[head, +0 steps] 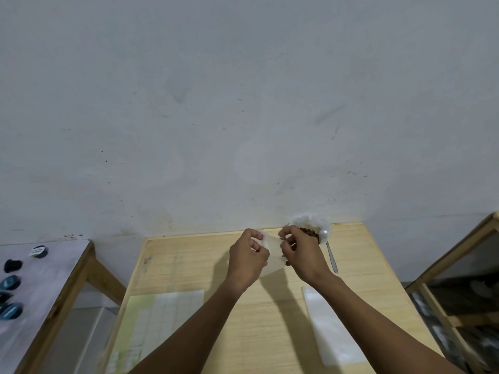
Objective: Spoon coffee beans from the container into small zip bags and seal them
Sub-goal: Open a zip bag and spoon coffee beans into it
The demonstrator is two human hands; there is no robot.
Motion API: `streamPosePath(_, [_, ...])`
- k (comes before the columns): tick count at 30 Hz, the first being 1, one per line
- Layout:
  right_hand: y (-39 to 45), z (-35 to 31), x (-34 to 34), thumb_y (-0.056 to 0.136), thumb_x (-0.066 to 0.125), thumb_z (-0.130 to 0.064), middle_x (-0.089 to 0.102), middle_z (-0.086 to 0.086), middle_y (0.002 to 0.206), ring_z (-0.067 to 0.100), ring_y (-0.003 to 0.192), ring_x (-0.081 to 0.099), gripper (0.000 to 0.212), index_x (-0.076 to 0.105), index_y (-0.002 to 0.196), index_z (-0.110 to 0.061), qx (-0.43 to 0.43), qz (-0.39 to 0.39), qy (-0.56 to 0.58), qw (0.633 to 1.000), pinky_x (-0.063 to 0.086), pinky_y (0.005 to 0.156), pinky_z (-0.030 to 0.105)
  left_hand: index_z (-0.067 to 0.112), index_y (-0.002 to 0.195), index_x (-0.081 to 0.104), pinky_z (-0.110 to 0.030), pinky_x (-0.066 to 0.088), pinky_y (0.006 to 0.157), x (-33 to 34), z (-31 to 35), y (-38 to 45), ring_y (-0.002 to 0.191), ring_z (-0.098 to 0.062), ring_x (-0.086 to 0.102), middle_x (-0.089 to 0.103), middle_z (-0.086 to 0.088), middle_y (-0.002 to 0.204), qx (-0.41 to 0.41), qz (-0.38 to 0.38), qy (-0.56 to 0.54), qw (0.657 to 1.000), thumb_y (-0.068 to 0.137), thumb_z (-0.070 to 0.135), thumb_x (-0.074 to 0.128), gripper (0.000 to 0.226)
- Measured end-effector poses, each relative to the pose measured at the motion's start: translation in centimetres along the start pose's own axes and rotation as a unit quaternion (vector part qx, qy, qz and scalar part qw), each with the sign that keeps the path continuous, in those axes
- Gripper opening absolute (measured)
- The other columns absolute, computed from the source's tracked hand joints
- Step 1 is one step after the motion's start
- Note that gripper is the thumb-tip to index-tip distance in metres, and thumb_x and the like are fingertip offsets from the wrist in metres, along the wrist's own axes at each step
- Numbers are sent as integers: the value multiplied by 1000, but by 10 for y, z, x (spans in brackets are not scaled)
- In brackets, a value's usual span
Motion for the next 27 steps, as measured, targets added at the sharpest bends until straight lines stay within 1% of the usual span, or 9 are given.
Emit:
streamPosePath(3, [1, 5, -3, 94, 49, -5, 65, 0, 80, 20, 65, 67, 23, 69, 104, -11, -4, -13, -23, 1000, 60, 59, 39, 26, 89, 59, -20, 42, 49, 0, -4, -1, 75, -32, 67, 60, 1, 80, 9, -28, 65, 997, 78, 5, 58, 24])
streamPosePath(7, [1, 8, -4, 93, 46, 2, 65, -1, 89, 20, 67, 68, 32, 72, 109, -9, 16, -25, 34, 999, 61, 57, 35, 31, 102, 54, -28, 50, 59, -3, 0, -1, 77, -18, 61, 55, 5, 102, 55, -49, 102, 992, 79, 8, 61, 34])
streamPosePath(11, [3, 16, -3, 97, 50, 0, 68, 12, 100, 22, 66, 70, 29, 73, 110, -9, 58, -73, 141, 986, 62, 68, 37, 36, 122, 55, -31, 57, 80, -10, 3, -1, 103, -10, 60, 50, 11, 123, 128, -66, 112, 983, 84, 9, 63, 47])
streamPosePath(13, [3, 19, -2, 98, 56, -5, 68, 17, 109, 26, 75, 71, 22, 72, 112, -9, 90, -116, 209, 967, 61, 76, 32, 36, 125, 58, -31, 55, 91, -15, -2, 1, 119, -8, 54, 50, 15, 131, 159, -73, 117, 978, 87, 11, 64, 45])
streamPosePath(17, [0, 21, -2, 97, 58, -6, 68, 17, 113, 24, 76, 69, 19, 71, 111, -10, 131, -136, 277, 942, 59, 77, 25, 35, 138, 50, -36, 24, 119, -18, -11, 1, 149, -11, 17, 25, 13, 159, 197, -98, 183, 958, 94, 22, 57, 46])
streamPosePath(19, [1, 21, -1, 97, 57, -5, 69, 16, 112, 21, 73, 68, 19, 71, 110, -11, 136, -132, 285, 940, 59, 75, 24, 37, 147, 35, -38, 15, 122, -13, -12, -4, 152, -10, -2, 15, 19, 161, 207, -129, 207, 947, 95, 31, 55, 55])
streamPosePath(22, [4, 18, 0, 97, 56, -4, 69, 13, 107, 18, 70, 68, 20, 72, 108, -10, 135, -133, 286, 939, 59, 74, 24, 45, 151, 17, -37, 15, 118, -7, -15, -6, 149, -5, -14, 7, 27, 161, 204, -133, 240, 940, 86, 56, 64, 81])
streamPosePath(25, [6, 15, 1, 97, 56, -4, 69, 11, 104, 18, 69, 67, 20, 72, 107, -9, 133, -140, 286, 939, 59, 74, 24, 43, 150, 17, -36, 20, 115, -4, -15, 0, 150, -6, -15, 9, 24, 161, 218, -97, 265, 934, 75, 61, 73, 96])
streamPosePath(27, [6, 15, 0, 97, 56, -4, 70, 10, 103, 19, 72, 66, 20, 72, 109, -7, 133, -145, 283, 939, 59, 76, 25, 39, 149, 22, -39, 26, 117, -5, -13, 2, 152, -9, -4, 20, 22, 158, 228, -75, 270, 932, 72, 57, 76, 96])
Point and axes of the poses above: each hand's wrist, its own y-axis towards the middle knuckle, its own x-axis out of the palm, z = x × y, the point moved 6 cm from there along y, towards the middle knuckle
